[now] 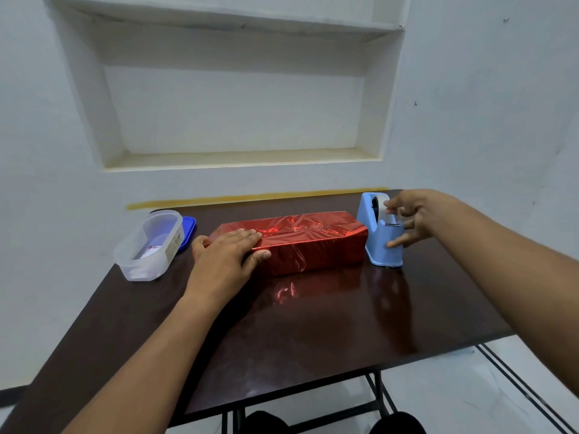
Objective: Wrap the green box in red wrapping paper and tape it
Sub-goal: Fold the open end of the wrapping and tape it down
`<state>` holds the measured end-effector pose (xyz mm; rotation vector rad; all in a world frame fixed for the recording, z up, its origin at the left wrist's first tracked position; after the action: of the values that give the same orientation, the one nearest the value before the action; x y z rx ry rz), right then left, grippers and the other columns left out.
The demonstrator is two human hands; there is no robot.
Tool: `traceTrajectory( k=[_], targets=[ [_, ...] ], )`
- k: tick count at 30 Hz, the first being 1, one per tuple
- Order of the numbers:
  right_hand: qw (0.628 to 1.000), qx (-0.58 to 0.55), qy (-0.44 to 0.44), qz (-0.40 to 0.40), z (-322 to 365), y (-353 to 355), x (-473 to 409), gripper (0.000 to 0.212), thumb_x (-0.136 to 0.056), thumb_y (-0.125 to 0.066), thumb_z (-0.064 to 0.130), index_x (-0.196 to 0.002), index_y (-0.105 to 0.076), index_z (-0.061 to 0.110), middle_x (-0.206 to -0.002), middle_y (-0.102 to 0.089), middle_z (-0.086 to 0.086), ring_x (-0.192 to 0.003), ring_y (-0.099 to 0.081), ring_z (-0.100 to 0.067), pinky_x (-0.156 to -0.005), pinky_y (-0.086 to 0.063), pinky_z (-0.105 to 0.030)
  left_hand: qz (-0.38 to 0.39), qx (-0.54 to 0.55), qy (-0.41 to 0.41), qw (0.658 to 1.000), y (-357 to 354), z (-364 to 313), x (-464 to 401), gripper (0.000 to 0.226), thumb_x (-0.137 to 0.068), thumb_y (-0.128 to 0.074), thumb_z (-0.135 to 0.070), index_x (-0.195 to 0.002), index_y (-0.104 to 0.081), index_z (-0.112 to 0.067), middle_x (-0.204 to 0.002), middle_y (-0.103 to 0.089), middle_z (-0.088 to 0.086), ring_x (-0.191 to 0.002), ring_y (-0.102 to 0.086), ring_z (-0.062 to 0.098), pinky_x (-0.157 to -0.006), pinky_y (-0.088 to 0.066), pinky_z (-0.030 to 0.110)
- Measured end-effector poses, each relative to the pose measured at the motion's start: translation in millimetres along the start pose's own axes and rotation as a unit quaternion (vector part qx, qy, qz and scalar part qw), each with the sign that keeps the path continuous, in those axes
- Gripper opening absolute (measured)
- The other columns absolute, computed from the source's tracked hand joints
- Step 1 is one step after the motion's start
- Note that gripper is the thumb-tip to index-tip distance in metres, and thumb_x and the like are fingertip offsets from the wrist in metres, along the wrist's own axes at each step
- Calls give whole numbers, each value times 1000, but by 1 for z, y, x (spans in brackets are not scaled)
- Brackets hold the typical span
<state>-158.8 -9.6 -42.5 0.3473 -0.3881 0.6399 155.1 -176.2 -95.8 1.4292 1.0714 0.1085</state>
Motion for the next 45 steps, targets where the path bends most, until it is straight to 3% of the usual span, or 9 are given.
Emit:
traceTrajectory(
  k=[2, 4, 9, 13, 15, 18, 22, 36, 45],
  targets=[
    [999, -35, -7, 13, 3, -5, 1, 31, -106, -55, 24, -133, -60, 9, -144, -41, -13, -139, -32, -52, -94, -51, -68, -2, -2, -1, 1000, 0, 0, 0, 59, -96, -44, -68, -146, -54, -40, -152, -53, -16, -146, -39, 4, -114, -14, 51],
    [998, -65, 14, 8, 4, -7, 1, 38, -107, -52, 21, -142, -54, 7, -152, -35, -12, -144, -25, -49, -92, -47, -76, -3, -3, -2, 1000, 0, 0, 0, 59, -96, -43, -68, -146, -54, -40, -152, -52, -17, -146, -39, 3, -113, -15, 50],
    [987, -137, 74, -36, -10, -5, -11, 42, -91, -59, 9, -133, -58, 12, -144, -49, -9, -138, -36, -41, -48, -38, -86, -3, 0, -2, 1000, -1, 0, 1, 60, -96, -42, -69, -147, -54, -39, -152, -53, -16, -146, -40, 4, -113, -16, 51],
    [979, -167, 100, -53, -15, -10, 3, 21, -90, -57, 7, -108, -68, 9, -113, -62, -6, -118, -43, -40, -77, -29, -95, -6, -1, 0, 1000, 1, -1, 1, 60, -95, -42, -69, -146, -54, -39, -153, -52, -16, -146, -39, 4, -112, -17, 49],
    [982, -158, 94, -49, -16, -13, 6, 22, -90, -56, 6, -107, -69, 8, -113, -61, -5, -118, -40, -40, -84, -26, -94, -6, 0, 0, 1000, 1, 0, 2, 60, -96, -43, -69, -146, -54, -39, -153, -52, -17, -146, -39, 3, -112, -17, 48],
    [992, -105, 71, -22, -15, -14, 5, 33, -92, -57, 5, -124, -64, 10, -140, -46, -10, -125, -41, -40, -64, -47, -82, -8, 4, -2, 1000, 0, 1, 2, 59, -96, -44, -68, -146, -55, -39, -152, -53, -16, -146, -39, 4, -112, -18, 49],
    [990, -112, 84, 5, -5, -12, 14, 30, -103, -55, 7, -133, -58, 6, -126, -54, -7, -123, -44, -26, -46, -56, -62, -13, 12, -2, 1000, -1, 1, 1, 58, -96, -46, -67, -145, -57, -39, -151, -54, -16, -145, -40, 4, -112, -18, 49],
    [959, -255, 116, 38, -29, -21, 11, 18, -91, -54, 6, -101, -69, 5, -118, -54, -9, -111, -55, -36, -74, -49, -81, -14, 18, -2, 1000, -1, 4, 2, 59, -95, -46, -69, -144, -57, -39, -150, -55, -16, -145, -41, 5, -114, -21, 53],
    [936, -322, 137, 46, -48, -16, 10, 13, -84, -52, 0, -76, -63, 3, -116, -58, -12, -113, -57, -34, -65, -55, -73, -14, 21, -1, 1000, 0, 3, 3, 60, -94, -45, -70, -144, -58, -39, -150, -55, -15, -145, -41, 5, -113, -20, 52]
  ],
)
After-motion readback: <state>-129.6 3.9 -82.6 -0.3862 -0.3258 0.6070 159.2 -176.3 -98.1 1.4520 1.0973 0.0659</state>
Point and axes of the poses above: each hand's wrist, its own x-axis away from the middle knuckle, its own y-axis out of the back of the hand, z = x × y, the point moved 6 cm from there along -x, towards the middle knuckle
